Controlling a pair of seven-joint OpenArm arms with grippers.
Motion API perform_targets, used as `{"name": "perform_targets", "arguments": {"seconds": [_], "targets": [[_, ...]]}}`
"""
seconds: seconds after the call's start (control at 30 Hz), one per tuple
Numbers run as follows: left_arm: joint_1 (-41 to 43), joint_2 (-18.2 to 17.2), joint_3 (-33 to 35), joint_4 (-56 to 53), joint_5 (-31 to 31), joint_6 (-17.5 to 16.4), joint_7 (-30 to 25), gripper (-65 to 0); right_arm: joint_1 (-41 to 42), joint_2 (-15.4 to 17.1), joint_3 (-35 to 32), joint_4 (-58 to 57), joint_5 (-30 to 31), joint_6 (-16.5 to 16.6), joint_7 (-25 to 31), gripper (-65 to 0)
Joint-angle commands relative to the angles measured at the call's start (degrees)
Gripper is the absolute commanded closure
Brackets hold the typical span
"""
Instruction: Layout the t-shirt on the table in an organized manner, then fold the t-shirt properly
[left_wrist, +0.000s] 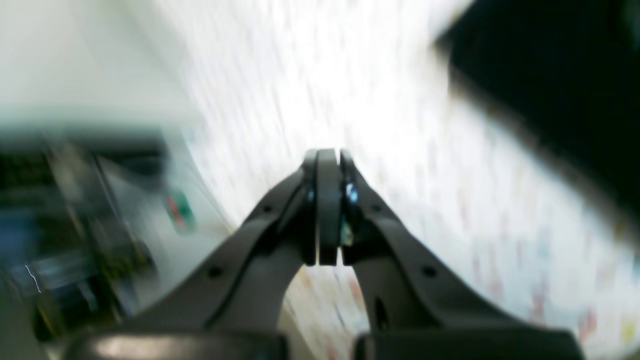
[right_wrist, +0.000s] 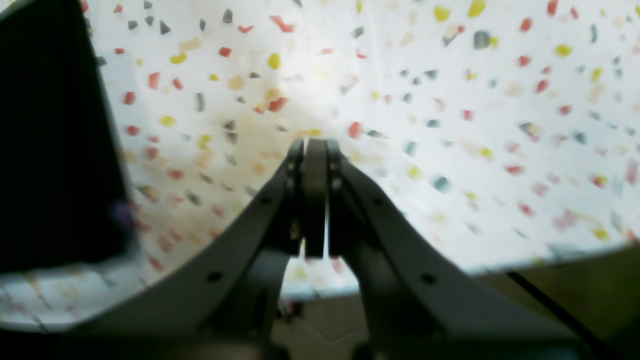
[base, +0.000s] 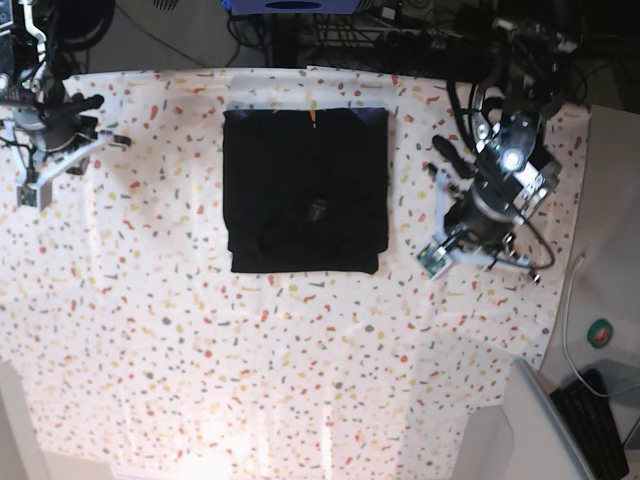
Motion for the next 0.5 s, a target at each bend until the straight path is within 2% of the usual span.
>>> {"name": "perform_targets", "arguments": {"seconds": [0.0,0.1,0.3,0.47], "targets": [[2.74,-0.03,-1.78,1.11,-0.05,0.2,-0.53,0.0,-2.01,1.08,0.34,1.05,0.04,0.03,0.8,0.0],[11.7,0.5,-5.74,1.11,-0.05,0.2,-3.17,0.0,-7.81,2.57,0.25,1.14,0.04,0.03,0.71,0.0],[30.69,3.93,-11.37,1.2,-0.05,0.29,-16.53,0.0,-22.93,6.79,0.16,2.55,0.3,0.03,0.45,0.0],[38.25,7.36,-11.54,0.41,-0.05,0.46,-17.85,0.0,-30.58,5.83,-2.03,-0.53,0.3,0.2,0.8,0.0]]}}
